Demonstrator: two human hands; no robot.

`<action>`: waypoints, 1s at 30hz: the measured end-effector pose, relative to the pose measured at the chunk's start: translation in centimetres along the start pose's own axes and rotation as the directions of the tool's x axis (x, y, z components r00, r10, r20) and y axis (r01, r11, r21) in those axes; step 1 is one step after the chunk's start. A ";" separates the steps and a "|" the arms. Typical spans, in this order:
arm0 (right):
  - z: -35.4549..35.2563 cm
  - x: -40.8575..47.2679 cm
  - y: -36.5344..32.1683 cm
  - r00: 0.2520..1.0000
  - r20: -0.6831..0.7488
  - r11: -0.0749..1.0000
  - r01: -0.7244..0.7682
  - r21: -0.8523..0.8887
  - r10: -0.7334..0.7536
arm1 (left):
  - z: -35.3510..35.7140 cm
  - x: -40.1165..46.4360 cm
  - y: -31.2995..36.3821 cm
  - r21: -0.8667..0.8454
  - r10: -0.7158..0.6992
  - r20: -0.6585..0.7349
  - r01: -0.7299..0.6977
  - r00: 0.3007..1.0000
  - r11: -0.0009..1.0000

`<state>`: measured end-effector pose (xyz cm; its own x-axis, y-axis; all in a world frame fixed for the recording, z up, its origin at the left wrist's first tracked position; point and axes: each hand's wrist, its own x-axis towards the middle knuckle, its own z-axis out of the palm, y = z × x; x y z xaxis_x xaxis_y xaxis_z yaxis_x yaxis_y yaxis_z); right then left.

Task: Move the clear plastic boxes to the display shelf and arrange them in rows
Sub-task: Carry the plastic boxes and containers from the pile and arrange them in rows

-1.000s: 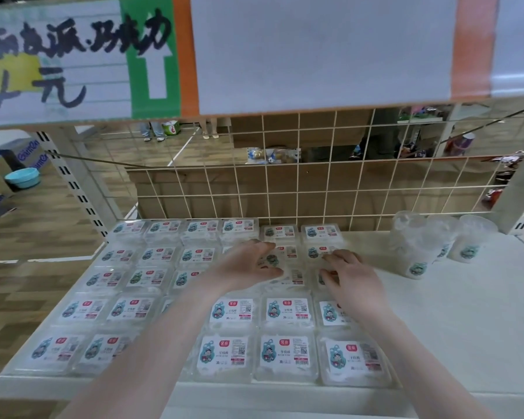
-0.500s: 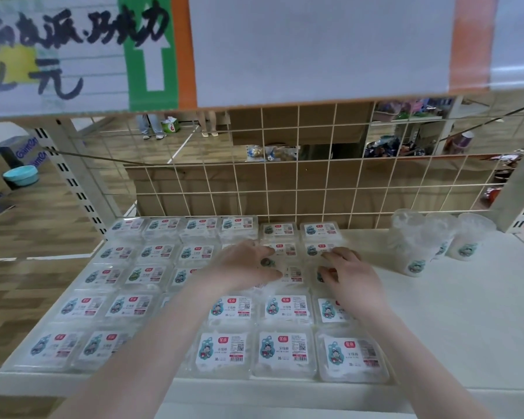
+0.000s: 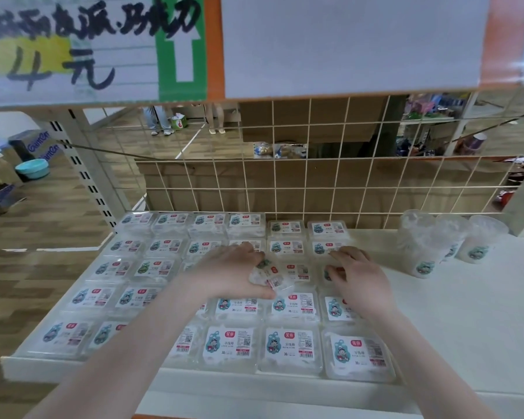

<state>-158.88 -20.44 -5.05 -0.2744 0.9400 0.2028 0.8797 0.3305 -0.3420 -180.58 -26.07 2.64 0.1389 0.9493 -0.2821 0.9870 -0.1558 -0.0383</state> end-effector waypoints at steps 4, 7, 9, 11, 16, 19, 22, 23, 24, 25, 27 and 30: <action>0.2 0.1 0.1 1.000 -0.002 1.000 0.000 0.002 0.000 | -0.3 -0.5 -0.5 0.017 0.006 -0.025 -0.006 1.000 1.000; 0.3 0.2 0.2 1.000 0.008 1.000 -0.007 0.010 0.007 | -0.3 -0.3 -0.8 -0.033 0.102 -0.016 -0.102 0.995 0.994; 0.3 0.2 0.2 1.000 0.010 1.000 -0.006 0.006 0.006 | 0.0 -0.1 -1.0 -0.093 0.172 0.007 -0.171 0.985 0.981; 0.3 0.1 0.3 1.000 0.007 1.000 -0.006 0.004 0.006 | 0.2 0.2 -1.2 -0.133 0.193 0.017 -0.189 0.981 0.973; 0.2 0.1 0.2 1.000 0.002 1.000 -0.007 0.002 0.007 | 0.0 1.0 -1.1 -0.058 0.243 0.009 -0.242 0.970 0.969; 0.2 0.1 0.1 1.000 0.003 1.000 -0.003 -0.007 0.003 | 0.1 1.6 -0.8 -0.033 0.226 -0.006 -0.226 0.974 0.974; 0.1 0.1 0.1 1.000 -0.003 1.000 0.000 -0.007 0.000 | -0.1 2.3 -0.3 -0.059 0.187 -0.094 -0.193 0.978 0.979; 0.1 0.1 0.1 1.000 -0.004 1.000 0.001 -0.009 -0.001 | -0.4 2.7 -0.2 -0.089 0.174 -0.134 -0.187 0.976 0.978; 0.2 0.2 0.1 1.000 -0.002 1.000 0.000 -0.011 0.000 | -0.7 3.0 -0.1 -0.113 0.169 -0.174 -0.190 0.970 0.975; 0.2 0.2 0.0 1.000 0.000 1.000 -0.001 -0.012 0.001 | -1.0 3.4 -0.1 -0.128 0.170 -0.209 -0.199 0.963 0.972; 0.2 0.2 0.1 1.000 0.000 1.000 0.000 -0.013 0.000 | -1.8 4.4 0.2 -0.143 0.176 -0.264 -0.219 0.948 0.965; 0.1 0.2 0.1 1.000 -0.004 1.000 0.003 -0.008 -0.003 | -2.8 6.6 0.8 -0.104 0.157 -0.263 -0.190 0.952 0.976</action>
<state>-158.87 -20.23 -5.19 -0.2754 0.9386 0.2078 0.8821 0.3326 -0.3337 -178.64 -19.14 3.46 0.3084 0.9510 -0.0227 0.9457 -0.3039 0.1154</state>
